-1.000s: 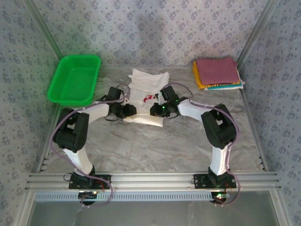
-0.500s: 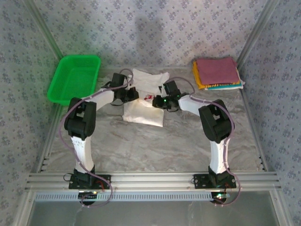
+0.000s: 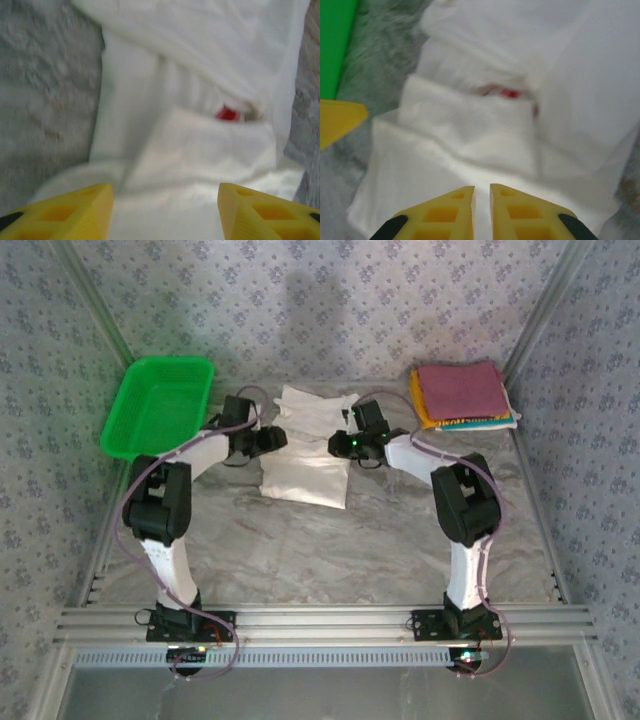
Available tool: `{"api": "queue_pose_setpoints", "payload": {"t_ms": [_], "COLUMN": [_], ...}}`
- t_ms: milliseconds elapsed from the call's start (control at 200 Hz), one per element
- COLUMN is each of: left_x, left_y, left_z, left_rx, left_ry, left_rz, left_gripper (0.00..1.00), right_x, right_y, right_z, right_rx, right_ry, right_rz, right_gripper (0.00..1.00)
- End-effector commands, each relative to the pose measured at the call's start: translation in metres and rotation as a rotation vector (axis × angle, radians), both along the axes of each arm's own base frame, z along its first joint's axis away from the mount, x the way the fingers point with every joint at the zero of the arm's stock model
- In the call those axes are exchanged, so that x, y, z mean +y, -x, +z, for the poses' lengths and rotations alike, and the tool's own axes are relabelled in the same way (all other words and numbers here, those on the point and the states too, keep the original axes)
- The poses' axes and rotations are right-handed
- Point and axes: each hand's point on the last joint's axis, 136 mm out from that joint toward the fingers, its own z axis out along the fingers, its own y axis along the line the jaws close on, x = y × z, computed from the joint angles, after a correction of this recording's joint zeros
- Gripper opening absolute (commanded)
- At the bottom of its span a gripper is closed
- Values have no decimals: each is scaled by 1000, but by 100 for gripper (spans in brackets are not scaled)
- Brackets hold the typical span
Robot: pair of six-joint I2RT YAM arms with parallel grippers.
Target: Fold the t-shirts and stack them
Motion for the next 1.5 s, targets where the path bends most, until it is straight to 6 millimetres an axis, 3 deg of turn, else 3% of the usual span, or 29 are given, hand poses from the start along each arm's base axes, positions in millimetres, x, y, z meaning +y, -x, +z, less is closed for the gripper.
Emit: {"api": "queue_pose_setpoints", "payload": {"t_ms": [0, 80, 255, 270, 465, 595, 715, 825, 884, 1034, 1159, 1274, 1339, 1494], "left_x": [-14, -25, -23, -23, -19, -16, -19, -14, -5, 5, 18, 33, 35, 25], "left_y": [13, 26, 48, 51, 89, 122, 153, 163, 158, 143, 158, 183, 196, 205], "left_z": [14, -1, -45, -48, -75, -86, -93, -87, -76, -26, -4, -9, -17, -34], "left_rx": [-83, -77, 19, 25, 83, 121, 165, 158, 122, 28, 9, 54, 80, 130], "left_ry": [16, 12, 19, 22, 4, -46, -42, -29, -58, -86, -51, -9, -3, 41], "left_rz": [-40, -80, -87, -86, -117, -131, -121, -59, -27, 1, 51, 81, 69, 20], "left_gripper": [56, 50, 49, 49, 46, 46, 45, 50, 53, 54, 56, 63, 64, 63], "right_x": [11, 25, 35, 30, 10, -10, -24, -27, -22, -18, -35, -59, -67, -62], "right_y": [29, 44, 61, 68, 91, 110, 125, 136, 138, 134, 138, 141, 142, 140], "right_z": [4, -4, -31, -43, -100, -119, -117, -107, -95, -57, -42, -41, -46, -54], "right_rx": [9, 42, 120, 148, 261, 303, 318, 319, 310, 258, 249, 248, 262, 286], "right_ry": [-14, -36, -55, -40, 33, 66, 91, 78, 57, 1, 23, 35, 31, 16], "right_rz": [49, 97, 111, 107, 75, 41, 26, 30, 44, 53, 31, -12, -16, 16], "right_gripper": [17, 17, 17, 17, 15, 15, 15, 15, 18, 27, 35, 47, 49, 51]}}
